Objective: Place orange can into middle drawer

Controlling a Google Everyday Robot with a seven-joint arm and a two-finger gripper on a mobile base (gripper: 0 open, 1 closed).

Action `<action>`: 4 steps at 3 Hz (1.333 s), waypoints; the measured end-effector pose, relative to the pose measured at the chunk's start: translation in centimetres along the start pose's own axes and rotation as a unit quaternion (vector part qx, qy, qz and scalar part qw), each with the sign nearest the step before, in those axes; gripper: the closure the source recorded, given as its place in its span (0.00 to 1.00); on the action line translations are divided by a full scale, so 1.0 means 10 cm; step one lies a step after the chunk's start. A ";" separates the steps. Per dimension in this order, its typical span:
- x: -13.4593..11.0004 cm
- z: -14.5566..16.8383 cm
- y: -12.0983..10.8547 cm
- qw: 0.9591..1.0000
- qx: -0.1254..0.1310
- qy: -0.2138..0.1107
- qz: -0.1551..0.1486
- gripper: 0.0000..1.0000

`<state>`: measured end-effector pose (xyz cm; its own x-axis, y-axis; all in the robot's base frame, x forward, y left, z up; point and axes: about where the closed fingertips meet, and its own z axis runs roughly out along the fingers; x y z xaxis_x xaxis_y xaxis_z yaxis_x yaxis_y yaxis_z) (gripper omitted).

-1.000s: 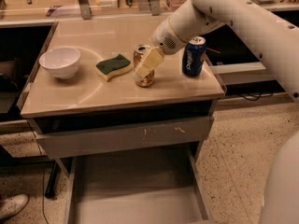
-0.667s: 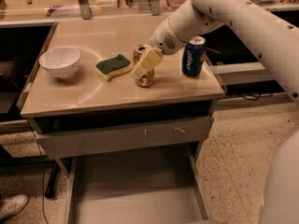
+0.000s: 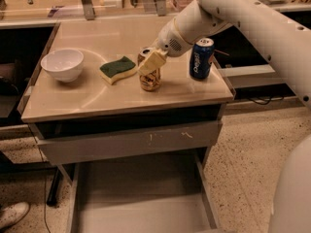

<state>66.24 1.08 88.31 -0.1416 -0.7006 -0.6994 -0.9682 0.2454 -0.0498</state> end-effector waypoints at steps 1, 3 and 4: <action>0.00 0.00 0.00 1.000 0.000 0.000 0.000 0.87; 0.09 -0.47 0.60 0.999 0.034 0.007 0.019 1.00; 0.24 -0.73 1.03 0.997 0.057 0.013 0.059 1.00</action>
Offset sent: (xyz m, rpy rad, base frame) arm -0.0732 -0.0329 0.0340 -0.0318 -0.0512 -0.0399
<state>54.47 -2.92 91.31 -0.2590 -0.6792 -0.6868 -0.9152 0.3998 -0.0503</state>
